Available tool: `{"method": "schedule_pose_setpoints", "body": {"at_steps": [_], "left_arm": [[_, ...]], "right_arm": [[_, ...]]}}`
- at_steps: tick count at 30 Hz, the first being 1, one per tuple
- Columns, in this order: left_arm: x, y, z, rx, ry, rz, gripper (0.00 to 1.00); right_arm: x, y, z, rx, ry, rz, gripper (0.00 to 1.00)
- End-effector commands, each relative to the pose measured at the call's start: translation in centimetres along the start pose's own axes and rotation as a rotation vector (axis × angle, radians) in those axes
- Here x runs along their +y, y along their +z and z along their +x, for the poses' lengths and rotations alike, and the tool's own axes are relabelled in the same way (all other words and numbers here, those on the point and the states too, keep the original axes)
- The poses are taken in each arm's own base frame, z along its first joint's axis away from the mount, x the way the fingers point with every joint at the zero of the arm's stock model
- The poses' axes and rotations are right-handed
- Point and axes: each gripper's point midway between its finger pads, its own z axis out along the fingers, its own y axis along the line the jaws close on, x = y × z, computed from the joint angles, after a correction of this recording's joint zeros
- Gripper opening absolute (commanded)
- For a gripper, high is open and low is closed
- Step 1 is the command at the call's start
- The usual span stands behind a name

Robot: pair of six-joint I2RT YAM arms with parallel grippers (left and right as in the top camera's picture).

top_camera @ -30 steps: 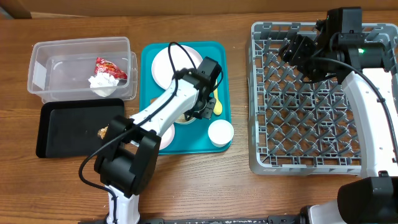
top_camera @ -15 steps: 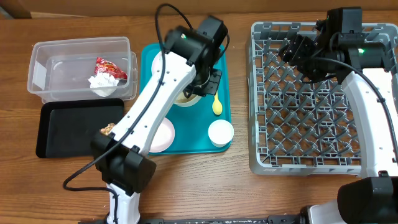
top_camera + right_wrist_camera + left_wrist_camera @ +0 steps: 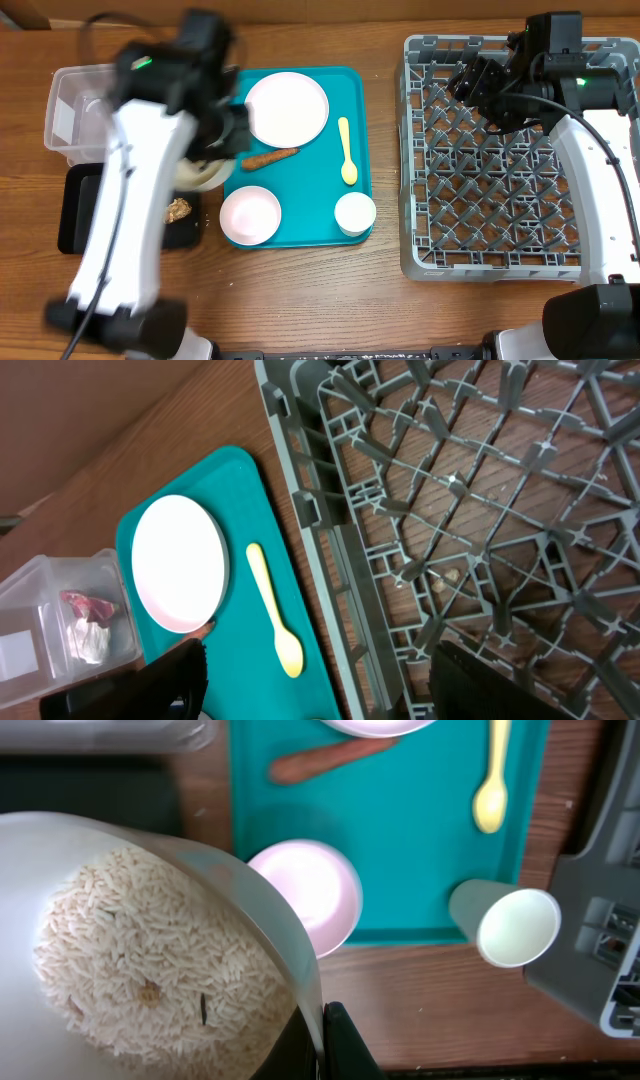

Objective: Sort waste into correct bins and load items into the dishwasher
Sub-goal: 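Carry the rice bowl left and tip the rice onto the black tray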

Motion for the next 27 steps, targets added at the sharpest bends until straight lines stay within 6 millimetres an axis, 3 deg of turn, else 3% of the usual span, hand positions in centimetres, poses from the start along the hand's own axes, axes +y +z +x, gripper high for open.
{"method": "schedule_pose_setpoints", "body": {"at_steps": [1,10,21,27], "left_arm": [[3.1,-0.6,2.5,0.011,-0.031,0.036,0.04],[6.0,2.3,3.0,0.035,-0.030,0.381,0.04],[12.3,5.7,0.4,-0.204,-0.264,0.774,0.04],[14.6,8.4,0.3,-0.230,-0.329,0.916,0.04]], "right_arm": [[0.3,-0.4,-0.2,-0.009,-0.016,-0.006,0.74],[-0.2,-0.4,0.7,0.026,-0.034,0.015,0.74],[-0.3,-0.4,0.8,0.030,-0.033,0.017,0.74],[-0.6,-0.4,1.2,0.045,-0.028,0.030,0.74]]}}
